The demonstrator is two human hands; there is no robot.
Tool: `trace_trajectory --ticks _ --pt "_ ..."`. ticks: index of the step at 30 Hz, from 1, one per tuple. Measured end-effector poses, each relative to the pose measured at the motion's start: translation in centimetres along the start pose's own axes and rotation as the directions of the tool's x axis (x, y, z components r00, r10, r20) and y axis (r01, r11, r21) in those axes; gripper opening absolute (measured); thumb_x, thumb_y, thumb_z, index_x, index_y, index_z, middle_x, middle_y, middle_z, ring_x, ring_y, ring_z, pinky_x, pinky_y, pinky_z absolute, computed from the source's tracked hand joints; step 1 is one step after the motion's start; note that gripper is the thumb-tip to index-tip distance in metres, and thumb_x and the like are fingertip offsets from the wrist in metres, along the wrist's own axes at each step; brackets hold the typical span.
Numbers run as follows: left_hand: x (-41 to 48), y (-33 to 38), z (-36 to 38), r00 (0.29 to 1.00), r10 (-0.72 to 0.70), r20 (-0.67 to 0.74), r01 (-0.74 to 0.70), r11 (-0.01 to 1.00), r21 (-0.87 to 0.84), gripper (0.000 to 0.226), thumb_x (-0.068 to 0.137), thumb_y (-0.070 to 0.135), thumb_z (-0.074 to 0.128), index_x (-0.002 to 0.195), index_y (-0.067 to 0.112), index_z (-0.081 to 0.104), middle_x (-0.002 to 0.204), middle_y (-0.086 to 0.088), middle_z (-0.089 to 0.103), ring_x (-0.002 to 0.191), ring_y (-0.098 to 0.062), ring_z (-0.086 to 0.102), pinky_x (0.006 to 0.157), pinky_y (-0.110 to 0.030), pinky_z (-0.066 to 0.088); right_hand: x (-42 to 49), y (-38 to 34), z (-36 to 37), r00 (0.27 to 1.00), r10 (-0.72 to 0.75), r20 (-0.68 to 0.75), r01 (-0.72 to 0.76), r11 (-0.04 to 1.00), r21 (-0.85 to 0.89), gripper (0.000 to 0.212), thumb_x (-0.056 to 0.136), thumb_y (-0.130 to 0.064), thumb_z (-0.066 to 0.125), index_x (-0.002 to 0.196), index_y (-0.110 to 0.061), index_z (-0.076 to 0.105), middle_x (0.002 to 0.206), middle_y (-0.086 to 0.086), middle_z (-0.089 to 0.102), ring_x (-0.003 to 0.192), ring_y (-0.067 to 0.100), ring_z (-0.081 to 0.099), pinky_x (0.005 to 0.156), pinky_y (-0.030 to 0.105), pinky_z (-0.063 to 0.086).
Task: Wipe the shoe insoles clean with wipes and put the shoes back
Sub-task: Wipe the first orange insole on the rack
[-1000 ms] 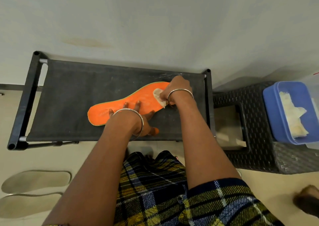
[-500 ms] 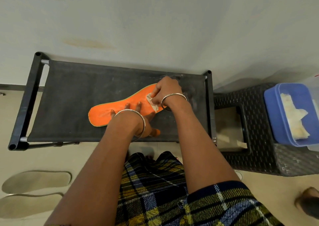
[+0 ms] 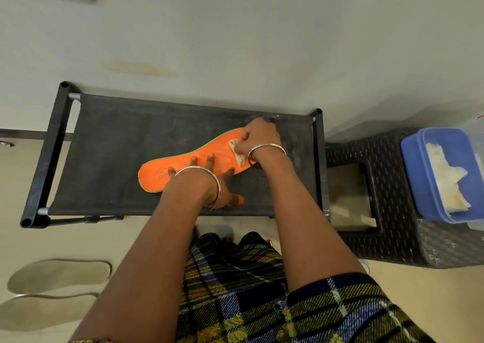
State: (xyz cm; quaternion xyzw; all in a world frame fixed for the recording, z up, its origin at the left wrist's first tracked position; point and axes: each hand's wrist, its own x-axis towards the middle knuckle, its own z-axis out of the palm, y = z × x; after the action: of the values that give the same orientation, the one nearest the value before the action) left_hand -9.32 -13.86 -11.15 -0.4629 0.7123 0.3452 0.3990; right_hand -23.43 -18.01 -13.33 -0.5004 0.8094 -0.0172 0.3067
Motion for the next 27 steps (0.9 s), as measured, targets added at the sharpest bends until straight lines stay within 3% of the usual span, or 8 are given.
trace_trajectory --ticks 3,7,9,15,17,22,24,27 --pt "0.0 -0.1 0.0 1.000 -0.004 0.006 0.004 1.000 0.008 0.084 0.085 0.076 0.038 0.147 0.051 -0.012 0.155 0.001 -0.035 0.142 -0.040 -0.026 0.113 -0.068 0.004 0.1 0.1 -0.2 1.000 0.017 -0.017 -0.017 1.000 0.004 0.030 0.076 -0.028 0.077 0.101 -0.013 0.074 0.108 0.008 0.072 0.101 0.028 0.068 0.091 0.039 0.056" --pt "-0.1 -0.8 -0.1 1.000 -0.001 0.011 0.000 1.000 0.027 0.081 0.085 0.077 0.037 0.146 0.054 -0.010 0.155 -0.001 -0.034 0.143 -0.042 -0.024 0.112 -0.068 0.005 0.2 2.2 -1.7 0.970 0.162 -0.183 -0.144 0.984 0.109 0.024 0.079 -0.025 0.073 0.102 -0.016 0.073 0.109 0.009 0.070 0.100 0.032 0.068 0.085 0.036 0.057" --pt "-0.2 -0.9 -0.1 1.000 -0.001 0.012 0.000 1.000 0.030 0.081 0.085 0.077 0.037 0.147 0.053 -0.010 0.155 -0.001 -0.034 0.143 -0.042 -0.024 0.112 -0.069 0.005 -0.1 2.2 -1.8 0.962 0.147 -0.228 -0.120 0.985 0.128 0.018 0.081 -0.021 0.071 0.098 -0.017 0.074 0.106 0.009 0.071 0.098 0.032 0.068 0.082 0.035 0.056" --pt "-0.3 -0.8 -0.1 1.000 -0.012 0.007 0.012 0.999 0.046 0.082 0.086 0.076 0.036 0.147 0.051 -0.012 0.155 -0.003 -0.034 0.142 -0.043 -0.025 0.113 -0.067 0.005 -1.8 -1.3 -0.3 0.989 -0.138 -0.049 0.138 0.990 0.004 0.012 0.084 -0.023 0.077 0.094 -0.018 0.078 0.103 0.002 0.074 0.095 0.022 0.068 0.089 0.032 0.054" --pt "-0.2 -0.9 0.0 1.000 -0.013 0.005 0.013 0.999 0.045 0.082 0.086 0.076 0.036 0.147 0.051 -0.012 0.155 -0.003 -0.034 0.142 -0.043 -0.025 0.113 -0.067 0.005 -1.7 -1.1 -0.4 0.989 -0.134 -0.056 0.134 0.991 -0.006 0.008 0.082 -0.025 0.078 0.089 -0.023 0.078 0.104 0.001 0.074 0.095 0.022 0.069 0.087 0.033 0.055" --pt "0.0 -1.5 0.2 1.000 -0.014 0.007 0.014 0.999 0.041 0.082 0.084 0.079 0.036 0.146 0.054 -0.011 0.156 -0.001 -0.033 0.142 -0.043 -0.024 0.113 -0.068 0.005 -1.1 0.8 -1.6 0.966 0.061 -0.252 -0.037 0.995 0.096 0.007 0.082 -0.024 0.074 0.087 -0.028 0.075 0.110 0.007 0.069 0.102 0.031 0.066 0.082 0.032 0.051" --pt "-0.1 -1.5 0.1 1.000 -0.017 0.006 0.016 0.999 0.036 0.081 0.084 0.078 0.036 0.146 0.054 -0.011 0.156 -0.001 -0.033 0.142 -0.043 -0.025 0.112 -0.068 0.006 -1.3 0.5 -1.4 0.971 0.039 -0.235 -0.017 0.995 0.095 0.007 0.083 -0.023 0.074 0.089 -0.026 0.076 0.109 0.006 0.070 0.103 0.028 0.065 0.081 0.030 0.050" --pt "-0.1 -1.4 0.1 1.000 -0.016 0.004 0.016 0.999 0.033 0.081 0.086 0.076 0.036 0.147 0.052 -0.011 0.156 -0.002 -0.033 0.142 -0.043 -0.026 0.113 -0.068 0.005 -1.7 -1.0 -0.4 0.991 -0.095 -0.091 0.101 0.993 0.065 0.009 0.082 -0.023 0.078 0.090 -0.022 0.079 0.104 0.002 0.074 0.098 0.023 0.068 0.086 0.030 0.052"
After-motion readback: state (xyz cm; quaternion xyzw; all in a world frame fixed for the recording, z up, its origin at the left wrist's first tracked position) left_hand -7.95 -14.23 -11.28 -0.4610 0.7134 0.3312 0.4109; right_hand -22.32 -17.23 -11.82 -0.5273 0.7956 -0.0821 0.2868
